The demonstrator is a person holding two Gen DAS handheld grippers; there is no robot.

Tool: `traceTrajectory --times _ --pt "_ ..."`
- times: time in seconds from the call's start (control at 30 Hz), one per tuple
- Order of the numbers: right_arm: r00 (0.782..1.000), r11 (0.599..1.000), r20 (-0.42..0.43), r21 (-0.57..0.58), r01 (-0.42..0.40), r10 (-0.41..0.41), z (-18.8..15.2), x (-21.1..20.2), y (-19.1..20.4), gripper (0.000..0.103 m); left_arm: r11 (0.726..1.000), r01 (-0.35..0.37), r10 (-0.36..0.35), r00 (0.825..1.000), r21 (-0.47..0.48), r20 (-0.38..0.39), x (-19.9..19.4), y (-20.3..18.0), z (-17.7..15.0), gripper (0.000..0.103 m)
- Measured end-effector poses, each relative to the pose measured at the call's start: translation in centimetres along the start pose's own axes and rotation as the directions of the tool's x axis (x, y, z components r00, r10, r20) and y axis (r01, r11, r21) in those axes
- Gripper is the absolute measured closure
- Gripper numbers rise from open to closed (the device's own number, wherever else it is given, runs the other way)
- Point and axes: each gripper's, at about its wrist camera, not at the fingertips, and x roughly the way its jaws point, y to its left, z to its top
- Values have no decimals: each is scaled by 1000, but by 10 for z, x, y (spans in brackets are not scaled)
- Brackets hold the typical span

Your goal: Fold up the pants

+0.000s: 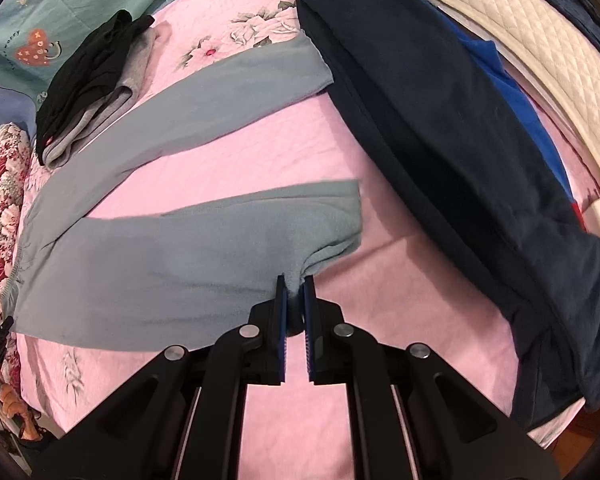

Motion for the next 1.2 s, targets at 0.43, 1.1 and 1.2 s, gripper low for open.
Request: traceTrajectory --times 0.43,1.1,1.2 --pt "983 979 -8 -94 180 -181 -23 -6 13 68 983 -140 140 990 123 7 -9 -9 -16 54" --pt "999 999 -35 47 19 -17 157 87 15 45 930 -123 195 964 346 -182 147 -113 92 71" --pt "999 998 5 43 49 -50 166 88 16 59 932 -142 208 963 334 -171 147 -110 96 74"
